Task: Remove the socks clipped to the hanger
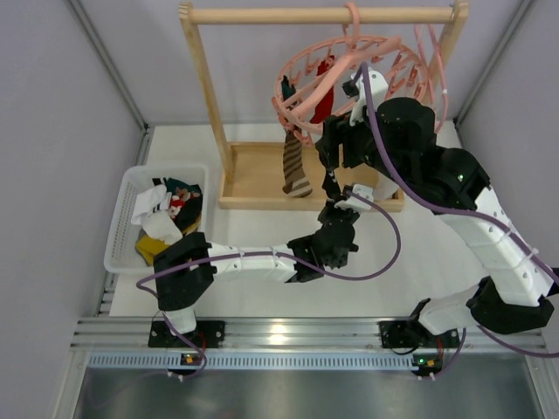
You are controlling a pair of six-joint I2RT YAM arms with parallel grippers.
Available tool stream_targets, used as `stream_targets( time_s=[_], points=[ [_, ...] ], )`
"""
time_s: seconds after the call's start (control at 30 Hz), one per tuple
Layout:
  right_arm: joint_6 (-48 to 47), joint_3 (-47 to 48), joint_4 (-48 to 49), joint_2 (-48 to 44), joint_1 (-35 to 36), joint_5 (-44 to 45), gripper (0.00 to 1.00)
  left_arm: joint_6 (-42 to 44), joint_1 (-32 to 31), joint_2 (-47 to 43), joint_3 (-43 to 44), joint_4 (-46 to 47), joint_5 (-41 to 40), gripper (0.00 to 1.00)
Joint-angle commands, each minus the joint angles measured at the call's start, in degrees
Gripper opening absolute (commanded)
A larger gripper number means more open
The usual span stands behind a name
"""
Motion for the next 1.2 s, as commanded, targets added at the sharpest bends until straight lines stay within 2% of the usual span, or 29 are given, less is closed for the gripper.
stream_targets(
  time_s=[0.0,0.47,0.67,0.9,1.0,1.17],
  points=[
    [-2.04,1.88,-1.02,-1.24,0.55,1.04,0.65,0.98,-0.20,-1.12,0.49,1.33,-1.35,0.00],
    [-0.11,-10.33,6.80,-3.88,0.91,6.67,0.61,0.02,-0.20,-1.20,-0.13,1.25,-1.00,0.00],
    [1.21,-11.04,7.59,-2.47,1.17,10.61,0.60,-0.69,-0.20,-1.12,-0.13,1.33,-0.47,0.00],
    [2.79,-11.83,9.09,-1.95,4.07,20.80,0.59,-0.51,-0.20,0.02,0.93,1.25,-0.21,0.00],
    [2.79,-11.66,9.61,-0.98,5.13,22.40,0.60,-0.51,-0.29,0.11,1.10,1.33,0.05,0.00],
    [2.44,-9.11,8.65,2.80,7.06,29.15,0.60,0.98,-0.99,0.73,2.51,1.33,-0.38,0.00]
  ],
)
